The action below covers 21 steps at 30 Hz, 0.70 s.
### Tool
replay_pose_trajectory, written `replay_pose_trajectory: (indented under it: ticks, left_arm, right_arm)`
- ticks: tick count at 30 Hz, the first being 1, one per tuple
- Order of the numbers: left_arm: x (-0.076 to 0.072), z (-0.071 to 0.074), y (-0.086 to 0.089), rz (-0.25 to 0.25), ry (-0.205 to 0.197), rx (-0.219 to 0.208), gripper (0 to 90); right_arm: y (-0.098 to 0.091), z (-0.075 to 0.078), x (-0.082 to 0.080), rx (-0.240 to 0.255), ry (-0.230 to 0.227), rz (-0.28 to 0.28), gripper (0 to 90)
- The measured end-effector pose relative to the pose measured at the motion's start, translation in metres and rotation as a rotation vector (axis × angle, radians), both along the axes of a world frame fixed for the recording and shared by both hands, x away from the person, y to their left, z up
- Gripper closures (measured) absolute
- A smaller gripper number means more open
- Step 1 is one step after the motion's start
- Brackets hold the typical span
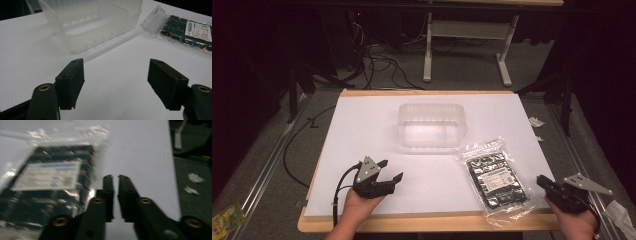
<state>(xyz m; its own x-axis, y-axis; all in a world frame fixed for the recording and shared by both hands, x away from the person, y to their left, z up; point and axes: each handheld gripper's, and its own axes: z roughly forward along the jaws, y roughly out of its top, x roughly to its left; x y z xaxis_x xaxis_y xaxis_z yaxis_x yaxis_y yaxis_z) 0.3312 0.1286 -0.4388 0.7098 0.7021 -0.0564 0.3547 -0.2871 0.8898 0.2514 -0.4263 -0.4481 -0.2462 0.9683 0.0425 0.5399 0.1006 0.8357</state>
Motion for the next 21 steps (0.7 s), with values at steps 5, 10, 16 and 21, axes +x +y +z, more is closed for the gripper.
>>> replay_pose_trajectory:
  ticks: [5, 10, 16, 21]
  left_arm:
    - [0.003, 0.001, -0.013, -0.029, -0.013, 0.007, 30.0]
    - [0.006, 0.001, -0.020, -0.048, -0.018, 0.013, 30.0]
    - [0.010, 0.000, -0.025, -0.062, -0.014, 0.006, 30.3]
    - [0.009, 0.001, -0.028, -0.070, -0.020, 0.011, 30.2]
  right_arm:
    - [-0.022, -0.018, -0.009, 0.023, 0.091, -0.037, 90.0]
    - [-0.016, -0.026, -0.014, 0.014, 0.146, 0.012, 90.0]
    - [-0.010, -0.027, -0.026, 0.054, 0.168, 0.048, 90.0]
    - [0.006, -0.028, -0.034, 0.084, 0.195, 0.120, 90.0]
